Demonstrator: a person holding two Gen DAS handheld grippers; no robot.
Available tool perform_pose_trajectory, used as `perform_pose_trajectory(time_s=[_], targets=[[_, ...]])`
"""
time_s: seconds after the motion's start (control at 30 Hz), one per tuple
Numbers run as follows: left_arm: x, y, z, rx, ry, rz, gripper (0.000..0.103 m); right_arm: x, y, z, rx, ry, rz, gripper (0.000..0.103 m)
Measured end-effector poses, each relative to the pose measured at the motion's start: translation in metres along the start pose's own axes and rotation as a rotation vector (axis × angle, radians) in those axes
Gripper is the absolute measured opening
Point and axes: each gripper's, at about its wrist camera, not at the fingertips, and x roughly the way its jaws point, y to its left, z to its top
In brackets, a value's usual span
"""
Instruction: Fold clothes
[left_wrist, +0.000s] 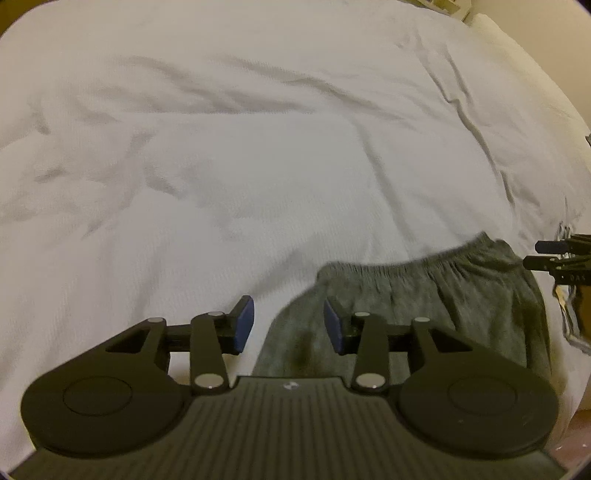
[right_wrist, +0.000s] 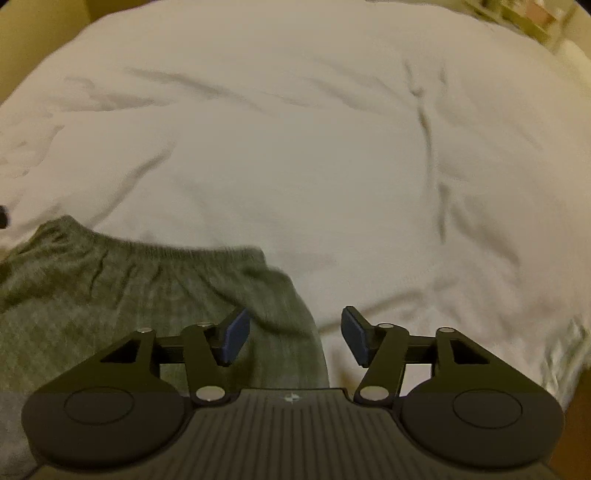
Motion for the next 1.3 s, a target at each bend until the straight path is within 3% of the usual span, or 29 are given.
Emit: perform_pose_trajectory(time_s=[0.1, 0.2, 0.23, 0.27, 0.3, 0.33, 0.43, 0.53, 0.63, 0.8, 0.97, 1.0, 1.17, 1.23, 1.3], targets=[[0.023, 0.004, 0.012, -0.014, 0.028, -0.012, 0.037, 0.024, -0.006, 0.018, -0.009, -0.001, 0.061, 0.067], [0.057, 0.006, 0.017, -0.035, 0.150, -0.062, 0.038, 0.054, -0.013, 0.032, 0.010, 0.050, 0.142, 0.066], [0.065, 0.006, 0.016, -0.033, 0.181, -0.076, 0.036, 0.064, -0.015, 0.034, 0.029, 0.077, 0.168, 0.051], [0.062, 0.003, 0.013, -0.013, 0.163, -0.075, 0.025, 0.073, -0.017, 0.035, 0.050, 0.105, 0.194, 0.038], [0.060, 0.000, 0.011, 0.006, 0.145, -0.074, 0.017, 0.073, -0.017, 0.034, 0.058, 0.108, 0.211, 0.016], [0.057, -0.003, 0.008, 0.025, 0.127, -0.073, 0.008, 0.071, -0.016, 0.033, 0.064, 0.104, 0.227, 0.012], [0.022, -0.018, -0.007, 0.139, 0.004, -0.078, 0.006, 0.033, -0.003, 0.020, -0.033, 0.022, 0.241, 0.009], [-0.018, -0.041, -0.042, 0.331, -0.083, -0.090, 0.006, -0.014, 0.016, -0.012, -0.178, -0.044, 0.222, 0.009], [-0.042, -0.055, -0.085, 0.469, -0.098, -0.095, 0.006, -0.039, 0.027, -0.048, -0.230, -0.046, 0.196, 0.009], [-0.045, -0.053, -0.120, 0.442, -0.039, -0.113, 0.008, -0.045, 0.030, -0.089, -0.172, 0.020, 0.170, 0.008], [-0.041, -0.055, -0.106, 0.451, -0.036, -0.147, 0.012, -0.043, 0.035, -0.098, -0.161, 0.026, 0.138, 0.008], [-0.040, -0.055, -0.104, 0.453, -0.036, -0.154, 0.014, -0.043, 0.039, -0.098, -0.155, 0.024, 0.132, 0.008], [-0.035, -0.056, -0.090, 0.460, -0.028, -0.189, 0.046, -0.044, 0.040, -0.096, -0.186, 0.017, 0.110, 0.008], [-0.030, -0.057, -0.085, 0.445, 0.012, -0.209, 0.048, -0.046, 0.041, -0.097, -0.197, 0.018, 0.102, 0.008], [-0.025, -0.057, -0.081, 0.429, 0.052, -0.229, 0.041, -0.046, 0.041, -0.098, -0.197, 0.023, 0.092, 0.008]])
